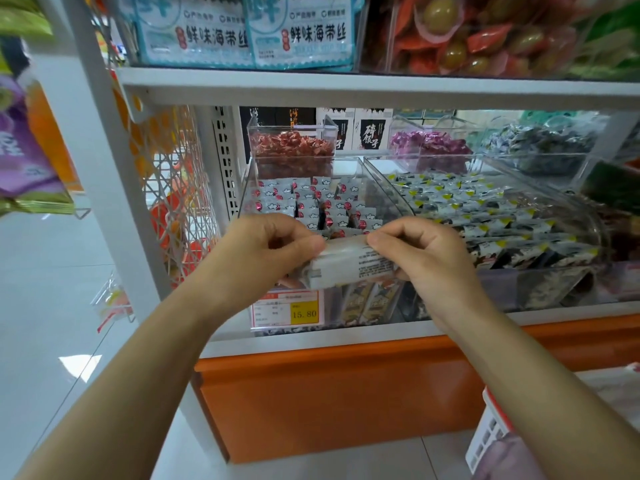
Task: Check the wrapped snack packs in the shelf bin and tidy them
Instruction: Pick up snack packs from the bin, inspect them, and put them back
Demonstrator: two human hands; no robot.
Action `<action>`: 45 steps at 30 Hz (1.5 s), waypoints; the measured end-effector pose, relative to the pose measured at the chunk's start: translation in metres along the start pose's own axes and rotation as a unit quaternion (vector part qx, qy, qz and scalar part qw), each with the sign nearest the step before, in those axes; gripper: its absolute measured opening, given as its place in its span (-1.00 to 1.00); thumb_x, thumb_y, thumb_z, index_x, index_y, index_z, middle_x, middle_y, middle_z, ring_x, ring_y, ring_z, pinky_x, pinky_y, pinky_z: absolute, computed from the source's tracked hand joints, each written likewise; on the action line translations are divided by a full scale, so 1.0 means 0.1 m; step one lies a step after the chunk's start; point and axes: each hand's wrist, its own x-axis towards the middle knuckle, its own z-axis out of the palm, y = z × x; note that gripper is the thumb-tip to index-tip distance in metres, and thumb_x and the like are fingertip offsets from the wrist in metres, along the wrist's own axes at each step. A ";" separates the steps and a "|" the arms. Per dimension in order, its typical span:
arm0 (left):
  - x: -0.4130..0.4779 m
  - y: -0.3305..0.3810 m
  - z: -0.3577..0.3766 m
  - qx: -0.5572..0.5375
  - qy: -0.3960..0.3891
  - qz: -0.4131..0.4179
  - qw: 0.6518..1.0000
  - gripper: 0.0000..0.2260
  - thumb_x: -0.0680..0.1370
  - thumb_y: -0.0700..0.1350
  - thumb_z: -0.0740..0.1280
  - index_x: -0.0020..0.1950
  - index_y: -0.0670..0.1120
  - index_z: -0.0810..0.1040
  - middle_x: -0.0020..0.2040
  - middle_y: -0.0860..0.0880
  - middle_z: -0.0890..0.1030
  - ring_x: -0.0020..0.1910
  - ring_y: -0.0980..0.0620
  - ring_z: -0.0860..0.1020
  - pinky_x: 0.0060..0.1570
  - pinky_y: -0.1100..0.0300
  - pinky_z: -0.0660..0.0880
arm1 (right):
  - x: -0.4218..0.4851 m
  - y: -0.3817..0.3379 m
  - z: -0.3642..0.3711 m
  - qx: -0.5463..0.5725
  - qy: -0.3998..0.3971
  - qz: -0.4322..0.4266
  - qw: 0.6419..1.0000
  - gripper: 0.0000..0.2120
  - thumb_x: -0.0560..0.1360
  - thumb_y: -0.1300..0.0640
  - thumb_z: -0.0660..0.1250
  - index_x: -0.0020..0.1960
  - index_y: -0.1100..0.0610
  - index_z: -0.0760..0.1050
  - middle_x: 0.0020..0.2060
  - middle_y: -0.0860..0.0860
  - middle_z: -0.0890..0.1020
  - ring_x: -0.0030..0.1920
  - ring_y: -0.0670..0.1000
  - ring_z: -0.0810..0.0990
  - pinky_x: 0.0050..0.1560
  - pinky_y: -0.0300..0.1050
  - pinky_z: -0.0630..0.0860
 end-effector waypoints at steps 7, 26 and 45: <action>0.00 -0.05 -0.03 0.034 0.005 0.013 0.999 -0.88 0.47 -0.08 0.37 -0.06 0.14 0.56 -0.12 0.07 0.63 -0.16 0.11 0.59 -0.16 0.26 0.58 | 0.05 -0.02 -0.12 0.082 -0.095 0.092 0.988 -0.86 0.43 0.20 0.38 -0.29 0.09 0.65 -0.30 0.03 0.70 -0.25 0.00 0.69 -0.37 -0.18 0.61; 0.14 -0.18 -0.03 0.227 0.227 0.068 0.945 -0.61 0.55 0.04 0.22 0.35 -0.06 0.41 0.22 0.02 0.53 0.20 0.08 0.47 0.21 0.16 0.39 | 0.14 0.02 0.14 0.071 0.051 -0.015 0.996 -0.76 0.44 0.15 0.40 0.06 -0.09 0.52 -0.12 -0.02 0.64 -0.29 -0.04 0.68 -0.23 -0.20 0.62; 0.04 -0.38 -0.07 0.506 0.019 0.024 0.862 -0.44 0.46 0.27 -0.20 0.31 0.23 0.39 0.54 0.08 -0.01 0.49 0.06 -0.26 0.38 -0.24 -0.28 | 1.09 0.04 0.73 -0.403 -0.153 -0.111 0.896 -0.68 0.42 -0.02 0.43 0.05 0.16 0.55 -0.02 0.03 0.53 0.04 0.02 0.45 -0.04 -0.08 0.41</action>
